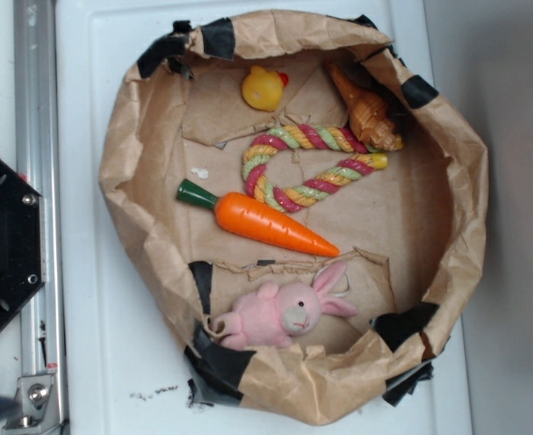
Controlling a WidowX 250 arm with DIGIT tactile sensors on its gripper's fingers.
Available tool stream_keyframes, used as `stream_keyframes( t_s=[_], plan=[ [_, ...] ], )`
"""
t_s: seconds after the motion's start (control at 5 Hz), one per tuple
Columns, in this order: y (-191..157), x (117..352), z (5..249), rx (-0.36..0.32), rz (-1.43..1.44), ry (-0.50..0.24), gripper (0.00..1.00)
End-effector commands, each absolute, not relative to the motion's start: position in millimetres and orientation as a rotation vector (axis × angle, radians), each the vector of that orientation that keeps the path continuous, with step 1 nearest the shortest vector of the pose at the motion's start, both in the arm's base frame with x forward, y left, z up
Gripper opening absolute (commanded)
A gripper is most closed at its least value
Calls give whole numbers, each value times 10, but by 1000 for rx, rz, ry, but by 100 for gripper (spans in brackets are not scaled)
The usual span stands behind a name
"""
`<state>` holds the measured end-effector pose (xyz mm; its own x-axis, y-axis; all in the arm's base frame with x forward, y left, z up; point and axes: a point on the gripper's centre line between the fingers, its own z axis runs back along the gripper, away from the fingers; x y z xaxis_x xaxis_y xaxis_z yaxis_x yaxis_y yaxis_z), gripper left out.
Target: Grab the carrot.
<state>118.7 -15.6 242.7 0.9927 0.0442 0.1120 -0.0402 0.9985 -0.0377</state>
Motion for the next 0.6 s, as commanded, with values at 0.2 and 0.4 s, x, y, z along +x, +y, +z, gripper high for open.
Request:
stream_keyframes(
  t_s=[0.2,0.4],
  plan=[
    [-36,1687,2036,-49,-71,-205,100],
    [41,2040,1858,-74,-80,-218,100]
  ],
)
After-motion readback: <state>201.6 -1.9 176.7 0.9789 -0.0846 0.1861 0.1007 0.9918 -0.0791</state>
